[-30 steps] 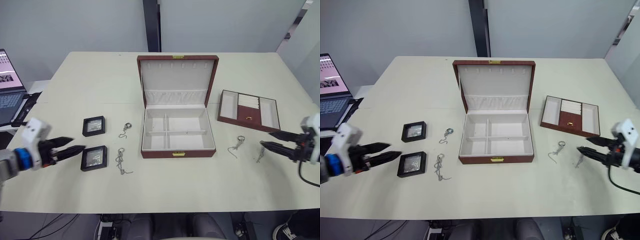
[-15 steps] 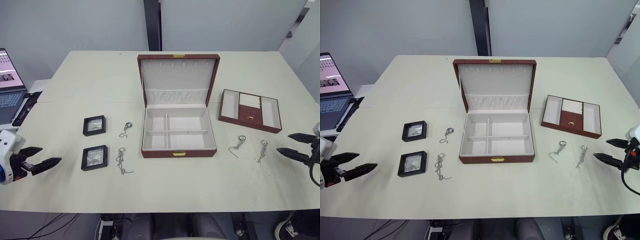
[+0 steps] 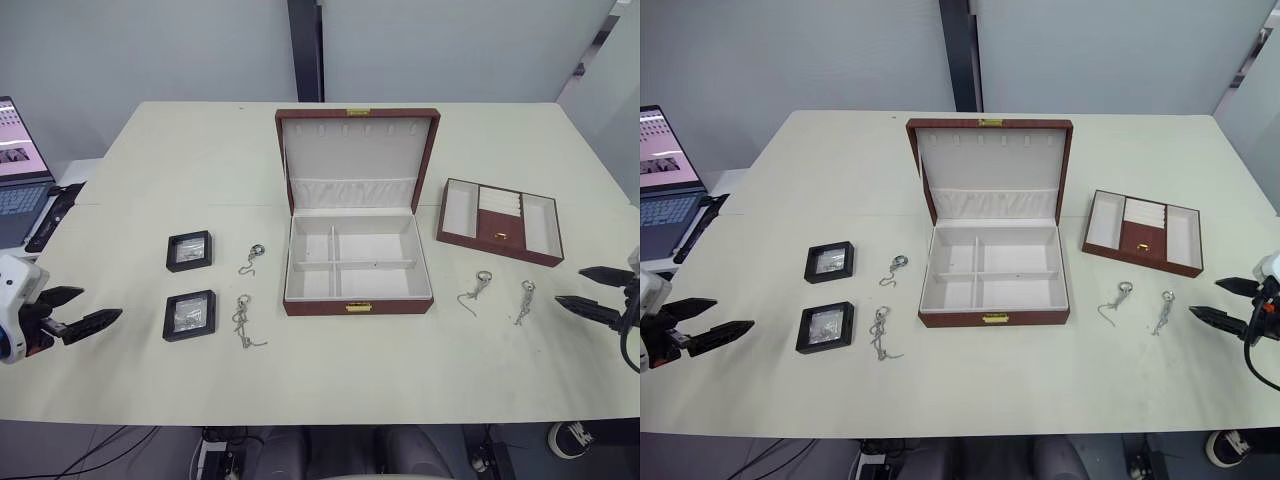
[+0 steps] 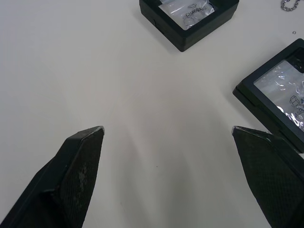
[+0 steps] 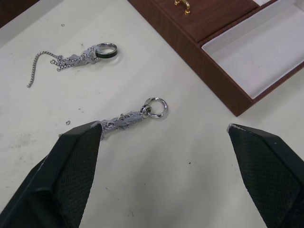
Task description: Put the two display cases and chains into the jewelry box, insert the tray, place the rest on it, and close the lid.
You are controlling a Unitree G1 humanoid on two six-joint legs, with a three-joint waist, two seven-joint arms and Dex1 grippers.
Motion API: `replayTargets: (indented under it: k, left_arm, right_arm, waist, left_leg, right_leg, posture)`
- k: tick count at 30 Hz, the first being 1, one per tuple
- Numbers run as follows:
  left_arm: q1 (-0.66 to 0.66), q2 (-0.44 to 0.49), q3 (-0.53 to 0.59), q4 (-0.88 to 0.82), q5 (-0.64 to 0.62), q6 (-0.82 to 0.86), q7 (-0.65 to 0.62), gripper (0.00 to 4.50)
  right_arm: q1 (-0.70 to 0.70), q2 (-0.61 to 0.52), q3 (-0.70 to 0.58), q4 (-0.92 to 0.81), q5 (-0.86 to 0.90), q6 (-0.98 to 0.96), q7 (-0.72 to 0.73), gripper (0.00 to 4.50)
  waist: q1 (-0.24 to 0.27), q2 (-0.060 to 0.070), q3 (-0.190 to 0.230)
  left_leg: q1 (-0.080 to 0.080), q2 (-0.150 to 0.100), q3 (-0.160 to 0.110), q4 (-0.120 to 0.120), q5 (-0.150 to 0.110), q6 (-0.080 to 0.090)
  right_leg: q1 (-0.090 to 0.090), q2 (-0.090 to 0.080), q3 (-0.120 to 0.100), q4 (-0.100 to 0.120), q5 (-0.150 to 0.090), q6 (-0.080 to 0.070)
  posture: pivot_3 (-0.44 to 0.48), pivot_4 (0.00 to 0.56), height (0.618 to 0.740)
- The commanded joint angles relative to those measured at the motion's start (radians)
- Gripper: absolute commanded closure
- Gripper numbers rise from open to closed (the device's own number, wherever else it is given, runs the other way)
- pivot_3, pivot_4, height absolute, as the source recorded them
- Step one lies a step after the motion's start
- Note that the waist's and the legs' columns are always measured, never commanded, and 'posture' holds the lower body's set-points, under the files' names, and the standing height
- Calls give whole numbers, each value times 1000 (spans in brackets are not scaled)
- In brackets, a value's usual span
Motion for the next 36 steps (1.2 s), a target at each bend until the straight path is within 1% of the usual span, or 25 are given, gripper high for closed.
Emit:
replayTargets:
  k: [1, 6, 10, 13, 15, 17, 18, 22, 27, 31, 36]
  left_arm:
    - [-10, 5, 4, 2, 3, -17, -12, 25]
    - [-25, -6, -7, -18, -2, -17, -18, 25]
    - [-19, -12, -15, -52, -11, -5, -38, 25]
    - [39, 8, -26, -187, -34, 20, -105, 25]
    - [58, 22, -30, -246, -40, 35, -132, 25]
    - [69, 49, -65, -333, -43, 39, -185, 25]
    - [70, 59, -79, -360, -46, 42, -204, 25]
    - [19, 130, -188, -372, 0, -9, -290, 25]
    - [-86, 164, -301, -320, 60, -73, -334, 25]
    - [-143, 160, -358, -285, 99, -109, -344, 25]
    - [-166, 139, -413, -265, 129, -142, -350, 25]
  right_arm:
    - [2, -28, -20, 3, -4, -20, 7, 24]
    - [-11, -31, -20, 34, -6, -42, 14, 24]
    - [-17, -16, -40, -1, 34, -15, 29, 24]
    - [14, 23, -51, -190, 134, 77, 48, 24]
    - [36, 40, -46, -304, 176, 126, 43, 24]
    - [41, 71, -19, -499, 253, 199, 16, 24]
    - [41, 83, -10, -565, 278, 224, 4, 24]
    - [8, 130, 66, -825, 375, 308, -64, 24]
    - [-16, 168, 138, -985, 414, 337, -127, 24]
    - [-5, 178, 183, -1053, 396, 324, -158, 24]
    - [40, 180, 215, -1097, 375, 303, -173, 24]
  waist:
    - [0, 0, 0]
    - [0, 0, 0]
    - [0, 0, 0]
    - [-3, 0, 0]
    - [-3, 0, 0]
    - [-2, 0, 0]
    - [-1, 0, 0]
    - [2, 0, 0]
    - [3, -1, 1]
    - [3, -1, 2]
    - [3, -1, 2]
  left_leg:
    - [0, 0, 0, 0, 0, 0]
    - [0, 0, 0, 0, 0, 0]
    - [0, 0, 0, 0, 0, 0]
    - [0, 0, 1, 0, 0, 0]
    - [0, 1, 0, 0, 0, 0]
    - [0, 1, -1, 0, 0, 0]
    - [0, 1, -1, 0, 0, 0]
    - [0, 0, -1, 0, 0, 0]
    - [-2, 0, -2, 0, 0, 0]
    - [-3, 0, -2, 1, 0, 0]
    - [-5, 0, -3, 1, 0, 0]
  right_leg:
    - [0, 0, 0, 0, 0, 0]
    - [0, 0, 0, 0, 0, 0]
    - [0, 0, 0, 0, 0, 0]
    - [0, 0, 0, 0, 0, 0]
    - [0, 0, 0, 0, 0, 0]
    - [1, 1, 0, 1, 0, 0]
    - [1, 1, 0, 1, 0, 0]
    - [1, 1, -1, 1, 0, 0]
    - [0, 4, -1, 0, 0, 0]
    - [-1, 6, -2, 0, 0, 0]
    - [-3, 6, -2, 0, 0, 0]
  posture:
    - [0, 150, 740]
    - [0, 150, 740]
    - [0, 150, 740]
    - [0, 150, 740]
    - [0, 150, 740]
    - [0, 150, 740]
    - [0, 150, 740]
    - [0, 150, 740]
    - [0, 150, 740]
    - [0, 150, 740]
    - [0, 150, 740]
